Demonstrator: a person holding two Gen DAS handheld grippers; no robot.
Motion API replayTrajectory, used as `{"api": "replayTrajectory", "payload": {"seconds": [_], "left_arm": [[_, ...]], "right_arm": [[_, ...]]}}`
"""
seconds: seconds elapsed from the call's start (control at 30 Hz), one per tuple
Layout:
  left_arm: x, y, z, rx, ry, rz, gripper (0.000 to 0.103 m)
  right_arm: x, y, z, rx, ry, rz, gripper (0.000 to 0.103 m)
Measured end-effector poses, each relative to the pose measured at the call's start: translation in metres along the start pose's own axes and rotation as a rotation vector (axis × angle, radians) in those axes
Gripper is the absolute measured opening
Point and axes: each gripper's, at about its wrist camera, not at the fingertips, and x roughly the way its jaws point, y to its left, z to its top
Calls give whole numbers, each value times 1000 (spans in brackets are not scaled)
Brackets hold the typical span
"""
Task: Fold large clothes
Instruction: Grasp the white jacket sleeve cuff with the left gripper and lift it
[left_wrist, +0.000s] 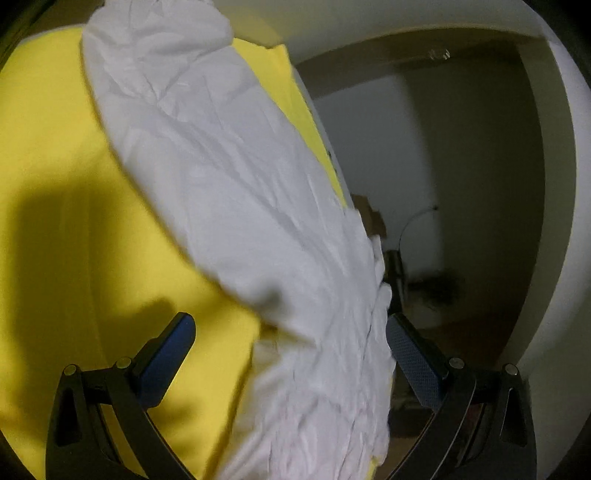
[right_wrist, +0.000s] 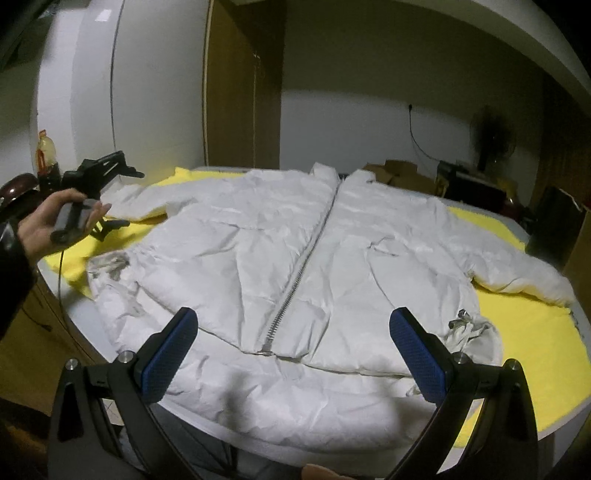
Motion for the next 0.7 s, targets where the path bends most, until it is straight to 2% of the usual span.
{"api": "replayTrajectory", "payload": {"seconds": [0.17,0.23,0.37,0.53,0.7], "left_arm": [[13,13,22,-1,-46,69,103],[14,21,26,-34,-45,64,103],[20,23,42,-31,-60,28,103],[26,26,52,-57,-83,16,102],[15,28,61,-84,-139,-1,101]], "right_arm": [[13,-15,1,23,22,-45,103],[20,-22,2,48,34,-48,103],[30,-28,5,74,62,-45,103],[34,-19,5,38,71,-37,103],[34,-14,3,14,72,-54,103]]}}
